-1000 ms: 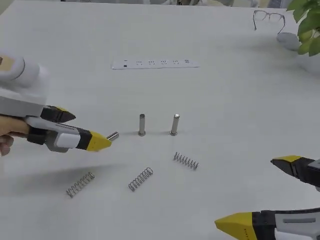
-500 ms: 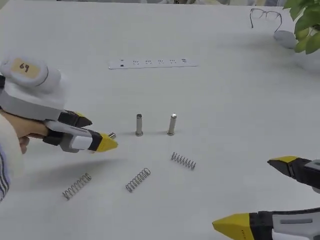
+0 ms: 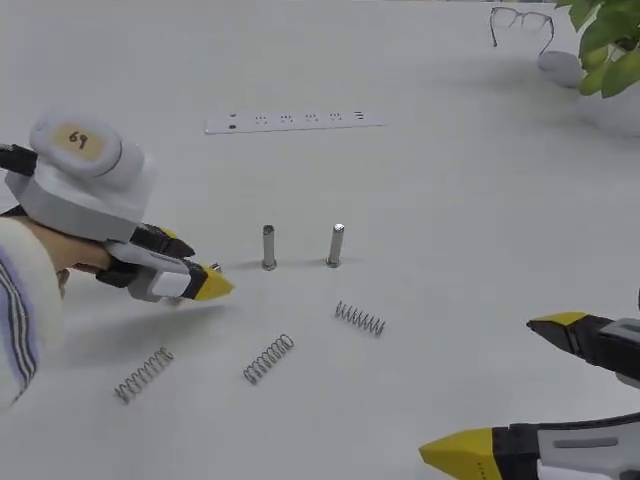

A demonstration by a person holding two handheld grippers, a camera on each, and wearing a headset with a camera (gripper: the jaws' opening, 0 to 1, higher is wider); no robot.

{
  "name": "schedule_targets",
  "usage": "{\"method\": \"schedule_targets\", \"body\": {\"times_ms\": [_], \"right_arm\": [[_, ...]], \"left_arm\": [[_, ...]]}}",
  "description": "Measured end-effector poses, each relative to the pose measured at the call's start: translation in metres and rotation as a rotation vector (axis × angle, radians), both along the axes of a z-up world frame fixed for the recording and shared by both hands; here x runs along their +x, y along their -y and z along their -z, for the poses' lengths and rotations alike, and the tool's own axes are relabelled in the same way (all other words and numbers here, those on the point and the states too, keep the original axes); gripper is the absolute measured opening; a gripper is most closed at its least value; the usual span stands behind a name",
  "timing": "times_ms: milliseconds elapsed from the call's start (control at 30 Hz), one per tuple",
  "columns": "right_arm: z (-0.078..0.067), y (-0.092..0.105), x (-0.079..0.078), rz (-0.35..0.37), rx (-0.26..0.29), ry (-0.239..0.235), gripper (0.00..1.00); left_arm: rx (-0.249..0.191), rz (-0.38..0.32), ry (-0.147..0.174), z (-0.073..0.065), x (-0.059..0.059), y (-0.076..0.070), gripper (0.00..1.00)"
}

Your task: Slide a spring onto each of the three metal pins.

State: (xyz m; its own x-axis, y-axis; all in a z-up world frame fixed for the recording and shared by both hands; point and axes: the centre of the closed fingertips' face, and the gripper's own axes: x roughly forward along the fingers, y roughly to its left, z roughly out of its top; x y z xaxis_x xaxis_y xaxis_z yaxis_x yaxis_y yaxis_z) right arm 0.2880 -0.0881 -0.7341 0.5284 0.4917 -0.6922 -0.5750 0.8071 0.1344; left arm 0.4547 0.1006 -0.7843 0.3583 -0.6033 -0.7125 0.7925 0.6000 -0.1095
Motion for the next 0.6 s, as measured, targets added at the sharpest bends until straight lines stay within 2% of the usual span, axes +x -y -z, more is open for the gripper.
{"method": "schedule_targets", "body": {"times_ms": [167,233,300,400,533,600], "right_arm": [[0.001,0.001,0.0,0.003,0.001,-0.005,0.98],[0.002,0.001,0.0,0.002,-0.001,-0.006,0.98],[0.001,0.001,0.0,-0.001,-0.001,-0.001,0.98],[0.001,0.001,0.0,0.002,0.003,-0.002,0.98],[0.002,0.001,0.0,0.003,0.007,-0.003,0.98],[0.002,0.001,0.0,0.003,0.006,-0.004,0.98]], "left_arm": [[0.006,0.003,-0.009,0.008,0.006,0.003,0.26],[0.019,0.024,-0.003,0.012,0.005,0.004,0.2],[0.027,0.022,-0.01,0.015,0.005,0.004,0.19],[0.045,0.016,0.0,0.018,0.006,0.003,0.17],[0.043,0.009,0.005,0.019,0.009,0.004,0.14],[0.009,-0.017,-0.041,0.02,0.007,0.008,0.13]]}}
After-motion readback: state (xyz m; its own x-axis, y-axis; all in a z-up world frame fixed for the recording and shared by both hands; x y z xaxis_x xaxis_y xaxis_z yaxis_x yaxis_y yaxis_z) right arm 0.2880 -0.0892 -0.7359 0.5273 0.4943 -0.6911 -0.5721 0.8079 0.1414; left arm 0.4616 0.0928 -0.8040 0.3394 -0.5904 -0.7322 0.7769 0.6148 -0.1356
